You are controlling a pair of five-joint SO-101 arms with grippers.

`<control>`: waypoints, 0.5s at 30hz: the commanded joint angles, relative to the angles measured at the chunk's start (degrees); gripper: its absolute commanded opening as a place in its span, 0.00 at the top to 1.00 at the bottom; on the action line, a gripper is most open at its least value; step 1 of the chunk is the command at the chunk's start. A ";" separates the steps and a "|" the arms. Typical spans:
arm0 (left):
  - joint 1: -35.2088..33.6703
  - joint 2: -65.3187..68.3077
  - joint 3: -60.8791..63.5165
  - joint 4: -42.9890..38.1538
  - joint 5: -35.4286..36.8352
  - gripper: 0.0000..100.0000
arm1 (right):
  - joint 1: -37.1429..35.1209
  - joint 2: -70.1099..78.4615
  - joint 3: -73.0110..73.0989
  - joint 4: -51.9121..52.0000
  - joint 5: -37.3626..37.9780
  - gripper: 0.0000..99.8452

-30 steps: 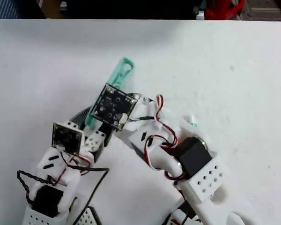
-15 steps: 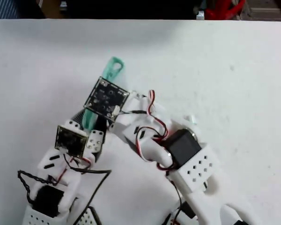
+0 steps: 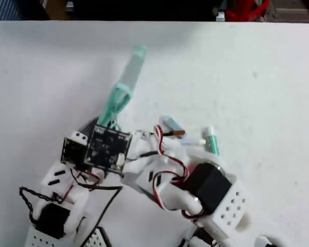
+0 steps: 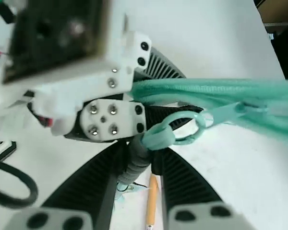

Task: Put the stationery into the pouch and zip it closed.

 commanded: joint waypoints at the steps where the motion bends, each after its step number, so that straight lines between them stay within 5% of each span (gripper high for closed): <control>1: 0.31 -0.48 -2.02 0.00 -0.35 0.98 | -3.56 -0.13 -0.88 1.10 -0.35 0.98; 7: 0.31 -0.48 -2.11 0.62 -0.26 0.98 | -1.54 -1.27 -1.67 1.98 0.18 0.96; 13: 0.31 -0.48 -3.34 0.88 -0.09 0.98 | 5.67 -8.84 -7.65 2.68 0.26 0.62; 15: 0.31 -0.48 -3.34 0.88 -0.09 0.98 | 8.13 -9.63 -10.37 1.71 0.79 0.62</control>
